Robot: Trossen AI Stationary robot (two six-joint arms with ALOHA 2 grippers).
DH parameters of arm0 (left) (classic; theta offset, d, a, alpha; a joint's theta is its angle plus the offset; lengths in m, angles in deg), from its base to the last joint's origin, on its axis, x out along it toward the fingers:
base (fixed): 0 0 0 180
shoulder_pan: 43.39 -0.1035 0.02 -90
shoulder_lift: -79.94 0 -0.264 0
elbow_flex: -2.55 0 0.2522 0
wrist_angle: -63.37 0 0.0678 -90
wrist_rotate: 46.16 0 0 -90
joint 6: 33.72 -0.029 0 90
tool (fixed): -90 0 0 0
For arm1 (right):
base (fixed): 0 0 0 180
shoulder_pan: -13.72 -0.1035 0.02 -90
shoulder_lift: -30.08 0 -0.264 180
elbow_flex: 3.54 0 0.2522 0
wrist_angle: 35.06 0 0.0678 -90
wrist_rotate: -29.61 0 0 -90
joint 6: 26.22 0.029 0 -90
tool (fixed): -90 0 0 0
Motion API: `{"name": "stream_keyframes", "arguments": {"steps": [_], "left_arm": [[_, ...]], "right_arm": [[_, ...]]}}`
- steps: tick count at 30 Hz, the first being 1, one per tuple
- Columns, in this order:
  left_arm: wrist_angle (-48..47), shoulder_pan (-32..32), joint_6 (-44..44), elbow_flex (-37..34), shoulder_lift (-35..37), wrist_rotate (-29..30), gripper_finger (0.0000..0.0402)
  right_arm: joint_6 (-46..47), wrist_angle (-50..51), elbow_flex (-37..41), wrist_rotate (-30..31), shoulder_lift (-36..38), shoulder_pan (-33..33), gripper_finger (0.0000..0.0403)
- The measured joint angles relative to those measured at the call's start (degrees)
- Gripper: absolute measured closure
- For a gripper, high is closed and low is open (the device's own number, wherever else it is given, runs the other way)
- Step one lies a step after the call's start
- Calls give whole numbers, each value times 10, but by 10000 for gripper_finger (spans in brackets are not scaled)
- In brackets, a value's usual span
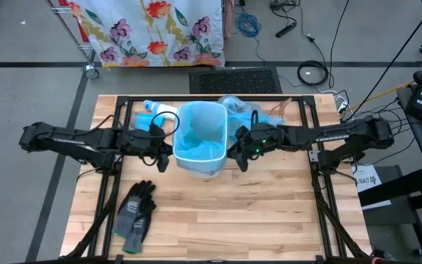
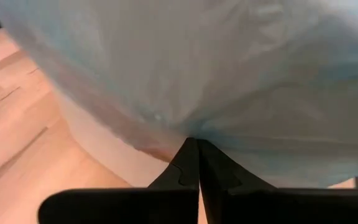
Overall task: Place trash/remove bag and relplace
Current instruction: Put the trash bag into the trash bin, then return to Home Position
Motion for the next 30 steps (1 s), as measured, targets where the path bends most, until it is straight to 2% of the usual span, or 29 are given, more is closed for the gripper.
{"name": "stream_keyframes", "arguments": {"steps": [4,8,16,26,30], "left_arm": [[0,0,1,0,-25,6,401],[-1,4,16,0,-29,8,401],[-32,22,43,0,22,17,401],[-73,46,46,0,73,65,401],[-88,60,46,0,90,88,401]], "right_arm": [[6,3,0,-3,-25,-4,403],[9,10,1,-2,-18,-11,403],[9,25,0,3,36,-27,403],[25,170,0,5,76,-33,403],[23,211,0,24,106,-35,403]]}}
